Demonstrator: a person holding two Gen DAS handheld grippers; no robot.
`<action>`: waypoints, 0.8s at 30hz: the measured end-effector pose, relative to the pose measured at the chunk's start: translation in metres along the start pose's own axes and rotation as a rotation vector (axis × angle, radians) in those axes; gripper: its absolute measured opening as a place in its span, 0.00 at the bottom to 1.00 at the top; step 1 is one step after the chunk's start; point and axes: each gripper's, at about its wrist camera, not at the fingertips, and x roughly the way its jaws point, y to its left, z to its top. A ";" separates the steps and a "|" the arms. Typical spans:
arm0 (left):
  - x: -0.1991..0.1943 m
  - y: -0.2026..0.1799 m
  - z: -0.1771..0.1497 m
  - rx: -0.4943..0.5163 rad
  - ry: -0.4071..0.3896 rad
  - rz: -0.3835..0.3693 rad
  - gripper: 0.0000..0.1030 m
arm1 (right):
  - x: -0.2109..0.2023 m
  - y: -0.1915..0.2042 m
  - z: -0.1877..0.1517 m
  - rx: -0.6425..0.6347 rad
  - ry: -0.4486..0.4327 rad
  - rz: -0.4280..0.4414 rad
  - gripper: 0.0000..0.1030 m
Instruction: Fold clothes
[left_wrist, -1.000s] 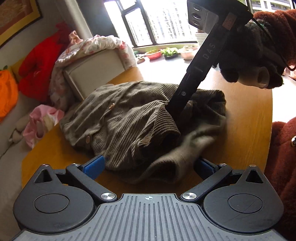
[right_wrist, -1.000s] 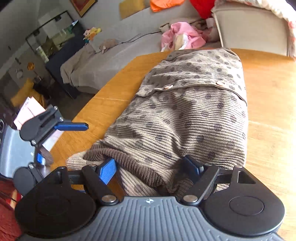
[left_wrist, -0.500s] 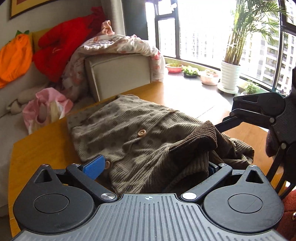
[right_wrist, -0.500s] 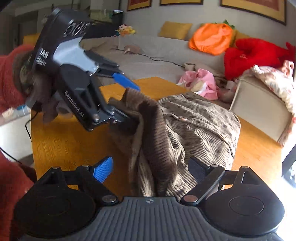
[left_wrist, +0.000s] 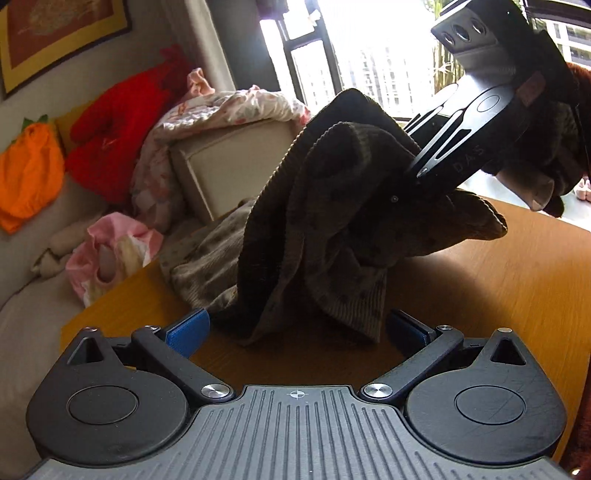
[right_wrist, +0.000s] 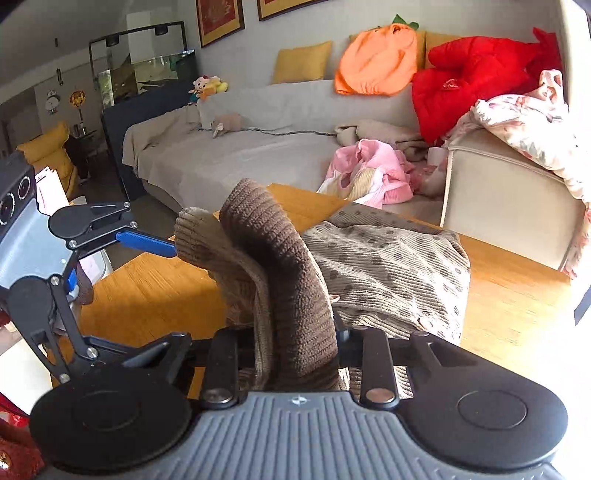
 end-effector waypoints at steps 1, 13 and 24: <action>0.007 -0.002 0.002 0.022 -0.010 0.007 1.00 | 0.001 0.001 0.000 -0.009 0.010 -0.003 0.27; 0.058 0.002 0.025 0.065 -0.125 -0.142 0.99 | -0.007 0.002 0.011 -0.118 0.041 0.021 0.26; 0.092 0.053 0.020 -0.392 -0.019 -0.376 0.49 | -0.069 -0.019 -0.016 -0.098 -0.079 -0.051 0.64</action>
